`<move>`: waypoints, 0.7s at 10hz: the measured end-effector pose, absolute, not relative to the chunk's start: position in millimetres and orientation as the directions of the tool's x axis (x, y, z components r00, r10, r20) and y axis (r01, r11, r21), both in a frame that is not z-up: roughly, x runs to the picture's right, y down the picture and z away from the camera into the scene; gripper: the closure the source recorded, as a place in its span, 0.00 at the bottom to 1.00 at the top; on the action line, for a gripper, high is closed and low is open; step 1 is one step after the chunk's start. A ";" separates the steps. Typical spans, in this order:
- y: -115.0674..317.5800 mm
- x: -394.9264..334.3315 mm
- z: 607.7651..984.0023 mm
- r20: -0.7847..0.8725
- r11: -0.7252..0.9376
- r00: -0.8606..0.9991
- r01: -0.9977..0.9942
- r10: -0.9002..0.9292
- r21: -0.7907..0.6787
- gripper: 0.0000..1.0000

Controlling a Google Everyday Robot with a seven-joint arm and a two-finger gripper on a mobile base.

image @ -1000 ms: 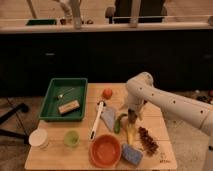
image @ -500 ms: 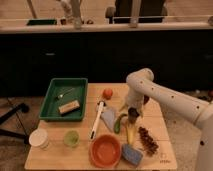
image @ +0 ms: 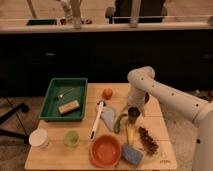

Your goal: Stack cups on top of each other

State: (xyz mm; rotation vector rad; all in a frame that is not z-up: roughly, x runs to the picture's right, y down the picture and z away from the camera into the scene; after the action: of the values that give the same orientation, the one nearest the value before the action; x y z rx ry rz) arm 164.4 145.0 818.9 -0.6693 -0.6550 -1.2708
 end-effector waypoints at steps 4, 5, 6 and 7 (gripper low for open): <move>151.5 171.8 822.4 0.747 0.157 0.188 0.981 -0.637 -0.113 0.20; 153.4 174.0 822.8 0.733 0.149 0.193 0.981 -0.652 -0.126 0.20; 152.5 172.6 823.8 0.718 0.147 0.192 0.981 -0.669 -0.126 0.20; 152.2 172.3 824.4 0.716 0.146 0.191 0.981 -0.671 -0.125 0.20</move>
State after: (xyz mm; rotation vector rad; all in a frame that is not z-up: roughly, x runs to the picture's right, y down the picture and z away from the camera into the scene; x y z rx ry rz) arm 172.3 152.2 824.4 -0.6644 -0.5743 -1.2884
